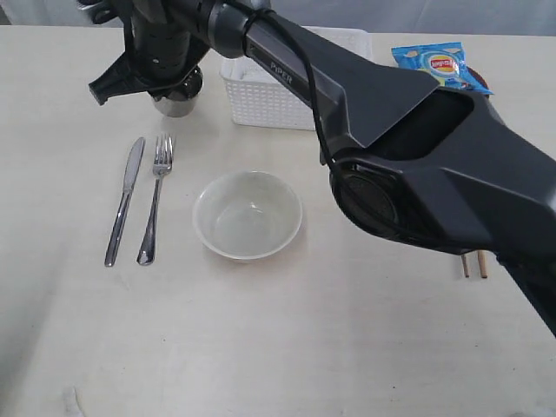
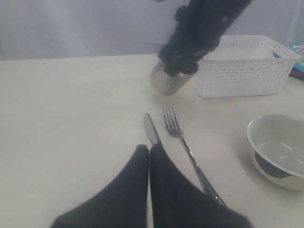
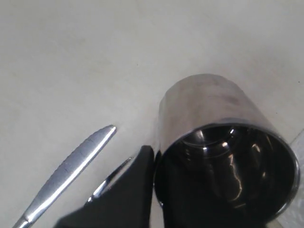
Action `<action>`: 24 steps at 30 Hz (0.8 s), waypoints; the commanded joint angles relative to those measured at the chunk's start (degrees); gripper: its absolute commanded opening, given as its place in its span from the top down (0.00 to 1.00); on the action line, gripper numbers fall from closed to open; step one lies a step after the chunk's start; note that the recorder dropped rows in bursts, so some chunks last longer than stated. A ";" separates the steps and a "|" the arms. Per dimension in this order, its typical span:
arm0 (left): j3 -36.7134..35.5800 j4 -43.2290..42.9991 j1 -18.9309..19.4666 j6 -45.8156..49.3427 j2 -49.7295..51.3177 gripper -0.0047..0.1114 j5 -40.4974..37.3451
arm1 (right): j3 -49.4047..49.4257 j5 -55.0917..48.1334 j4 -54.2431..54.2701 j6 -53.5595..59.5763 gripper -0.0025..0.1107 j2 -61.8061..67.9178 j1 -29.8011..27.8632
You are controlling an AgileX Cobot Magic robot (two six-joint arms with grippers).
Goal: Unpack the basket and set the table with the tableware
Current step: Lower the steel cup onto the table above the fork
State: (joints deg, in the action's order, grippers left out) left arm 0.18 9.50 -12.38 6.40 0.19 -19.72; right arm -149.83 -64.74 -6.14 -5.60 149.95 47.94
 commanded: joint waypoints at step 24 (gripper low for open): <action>-0.18 -0.01 -0.33 0.05 -0.19 0.96 0.12 | -0.69 -5.22 6.14 2.40 0.98 -6.34 -0.22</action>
State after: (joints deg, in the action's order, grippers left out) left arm 0.18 9.50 -12.38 6.40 0.19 -19.72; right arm -150.04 -69.52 -1.30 -4.18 144.73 47.77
